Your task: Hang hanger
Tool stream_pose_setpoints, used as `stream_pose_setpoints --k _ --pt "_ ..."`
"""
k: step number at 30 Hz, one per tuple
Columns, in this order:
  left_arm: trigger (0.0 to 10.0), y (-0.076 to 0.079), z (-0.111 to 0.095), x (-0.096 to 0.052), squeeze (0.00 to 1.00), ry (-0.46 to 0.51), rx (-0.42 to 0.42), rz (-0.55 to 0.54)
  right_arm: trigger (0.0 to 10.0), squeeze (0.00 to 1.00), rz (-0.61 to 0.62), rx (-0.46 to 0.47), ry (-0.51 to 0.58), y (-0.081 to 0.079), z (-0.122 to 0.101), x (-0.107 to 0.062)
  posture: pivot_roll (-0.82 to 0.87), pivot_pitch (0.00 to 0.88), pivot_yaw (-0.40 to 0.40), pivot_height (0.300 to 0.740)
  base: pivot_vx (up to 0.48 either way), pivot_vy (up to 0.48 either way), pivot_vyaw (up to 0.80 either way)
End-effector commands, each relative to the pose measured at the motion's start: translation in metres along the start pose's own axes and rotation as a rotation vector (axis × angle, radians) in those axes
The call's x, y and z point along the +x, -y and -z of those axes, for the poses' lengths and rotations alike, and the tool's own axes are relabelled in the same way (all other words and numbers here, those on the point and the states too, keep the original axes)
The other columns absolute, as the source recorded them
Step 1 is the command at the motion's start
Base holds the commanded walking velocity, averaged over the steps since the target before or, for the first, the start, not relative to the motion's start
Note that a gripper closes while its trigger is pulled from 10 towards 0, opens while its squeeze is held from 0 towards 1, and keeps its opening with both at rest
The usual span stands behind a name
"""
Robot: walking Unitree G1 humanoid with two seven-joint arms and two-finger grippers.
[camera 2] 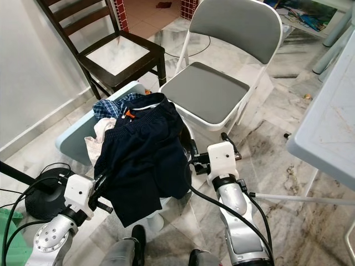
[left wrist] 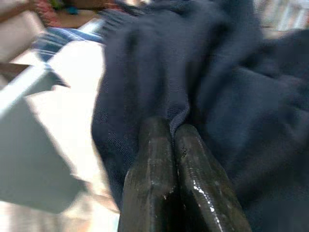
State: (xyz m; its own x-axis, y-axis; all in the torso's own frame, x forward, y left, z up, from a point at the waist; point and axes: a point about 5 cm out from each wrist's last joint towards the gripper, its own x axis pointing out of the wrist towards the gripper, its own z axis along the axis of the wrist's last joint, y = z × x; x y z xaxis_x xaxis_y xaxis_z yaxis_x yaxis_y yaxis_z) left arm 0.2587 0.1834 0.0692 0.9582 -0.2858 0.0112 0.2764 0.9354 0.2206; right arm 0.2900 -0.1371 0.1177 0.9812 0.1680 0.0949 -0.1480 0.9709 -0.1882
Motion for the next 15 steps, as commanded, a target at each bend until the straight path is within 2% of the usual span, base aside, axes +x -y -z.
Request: stream_pose_setpoints --k 1,3,6,7,8,9,15 --pt "10.0 -0.016 -0.002 -0.002 0.0 0.002 0.03 -0.071 10.0 0.0 -0.003 0.001 -0.015 -0.001 0.004 -0.002 0.14 0.283 -0.018 0.74 0.0 0.0 0.0" --pt "10.0 -0.022 -0.013 0.004 0.0 0.04 0.023 -0.1 10.0 0.0 -0.005 0.0 -0.015 -0.001 0.004 -0.001 0.14 0.283 -0.018 0.74 0.0 0.0 0.0" --pt "10.0 -0.032 -0.039 0.017 0.0 0.135 -0.034 -0.169 10.0 0.0 -0.009 -0.001 -0.015 -0.003 0.004 -0.001 0.14 0.285 -0.015 0.74 0.0 0.0 0.0" --pt "10.0 -0.032 -0.039 0.017 0.0 0.135 -0.034 -0.169 10.0 0.0 -0.009 -0.001 -0.015 -0.003 0.004 -0.001 0.14 0.285 -0.015 0.74 0.0 0.0 0.0" --pt "10.0 -0.033 -0.047 0.024 1.0 0.163 -0.103 -0.188 10.0 0.0 -0.01 -0.001 -0.015 -0.003 0.004 -0.001 0.14 0.286 -0.012 0.74 0.0 0.0 0.0" --pt "10.0 -0.033 -0.051 0.027 1.0 0.175 -0.136 -0.192 10.0 0.0 -0.01 -0.002 -0.015 -0.003 0.004 -0.001 0.14 0.286 -0.012 0.74 0.0 0.0 0.0" --pt "10.0 -0.023 -0.054 0.033 1.0 0.182 -0.169 -0.154 10.0 0.0 -0.007 -0.002 -0.015 -0.004 0.004 -0.002 0.13 0.287 -0.009 0.74 0.0 0.0 0.0"
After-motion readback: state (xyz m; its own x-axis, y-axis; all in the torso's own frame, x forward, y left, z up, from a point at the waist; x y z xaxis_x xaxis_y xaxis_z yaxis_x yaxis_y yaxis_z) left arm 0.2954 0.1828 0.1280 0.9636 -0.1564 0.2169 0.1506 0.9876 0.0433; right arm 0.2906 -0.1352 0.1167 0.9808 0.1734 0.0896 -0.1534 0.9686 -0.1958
